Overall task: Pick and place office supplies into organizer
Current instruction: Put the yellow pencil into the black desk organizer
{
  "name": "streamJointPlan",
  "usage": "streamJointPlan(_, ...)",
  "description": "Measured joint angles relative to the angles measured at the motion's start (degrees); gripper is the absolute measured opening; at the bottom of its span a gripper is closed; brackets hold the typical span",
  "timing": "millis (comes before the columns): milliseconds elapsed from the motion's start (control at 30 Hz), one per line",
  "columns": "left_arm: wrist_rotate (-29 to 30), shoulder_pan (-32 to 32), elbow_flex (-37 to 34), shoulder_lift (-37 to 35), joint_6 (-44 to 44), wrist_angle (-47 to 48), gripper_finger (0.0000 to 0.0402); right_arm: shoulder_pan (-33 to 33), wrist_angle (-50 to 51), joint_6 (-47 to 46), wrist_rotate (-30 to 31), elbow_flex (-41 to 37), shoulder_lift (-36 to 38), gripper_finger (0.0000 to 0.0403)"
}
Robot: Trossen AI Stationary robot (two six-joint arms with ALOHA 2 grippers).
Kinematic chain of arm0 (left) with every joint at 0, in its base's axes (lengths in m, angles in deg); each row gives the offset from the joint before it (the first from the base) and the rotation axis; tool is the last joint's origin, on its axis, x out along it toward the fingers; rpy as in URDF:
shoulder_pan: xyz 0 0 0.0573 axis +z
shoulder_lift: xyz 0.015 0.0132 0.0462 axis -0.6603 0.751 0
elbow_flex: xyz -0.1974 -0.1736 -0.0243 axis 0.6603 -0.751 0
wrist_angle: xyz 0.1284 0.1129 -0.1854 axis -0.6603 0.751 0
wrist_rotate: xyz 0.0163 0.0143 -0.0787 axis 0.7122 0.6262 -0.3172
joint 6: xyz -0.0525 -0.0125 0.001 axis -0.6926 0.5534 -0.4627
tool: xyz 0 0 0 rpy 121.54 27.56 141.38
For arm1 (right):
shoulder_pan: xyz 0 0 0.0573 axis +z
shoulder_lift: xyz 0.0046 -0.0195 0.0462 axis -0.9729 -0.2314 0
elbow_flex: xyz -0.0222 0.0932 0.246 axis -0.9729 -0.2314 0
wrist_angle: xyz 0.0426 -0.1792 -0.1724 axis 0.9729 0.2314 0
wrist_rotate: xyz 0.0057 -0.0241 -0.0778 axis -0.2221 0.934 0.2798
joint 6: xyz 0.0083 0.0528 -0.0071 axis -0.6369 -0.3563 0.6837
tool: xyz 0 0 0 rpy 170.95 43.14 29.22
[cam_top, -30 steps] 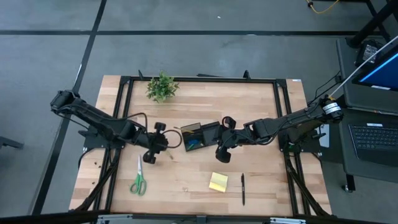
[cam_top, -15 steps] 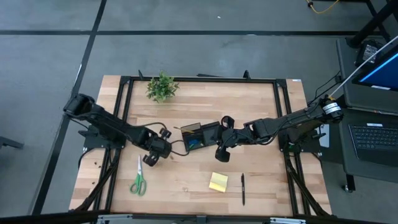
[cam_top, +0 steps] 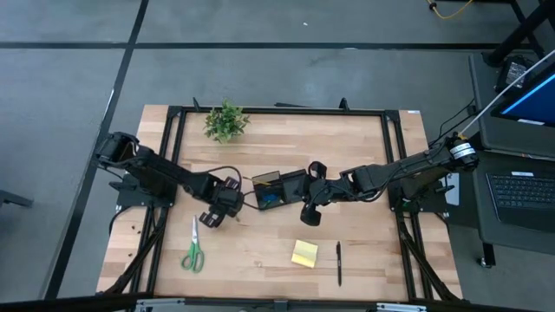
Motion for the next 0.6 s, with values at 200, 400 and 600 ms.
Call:
streamJointPlan(200, -1.3, 0.8, 0.0, 0.0, 0.0, 0.0, 0.0067, 0.0, 0.0, 0.4, 0.0, 0.0, 0.0, 0.0025)
streamJointPlan(400, -1.0, 0.8, -0.1, 0.0, -1.0, -0.4, 0.0022, 0.0, 0.0, 1.4, 0.0, 0.0, 0.0, 0.0025)
streamJointPlan(600, -0.9, 0.8, 1.4, 0.3, -5.2, -2.7, 0.0012, 0.0, 0.0, 1.8, 0.0, 0.0, -0.1, 0.0025)
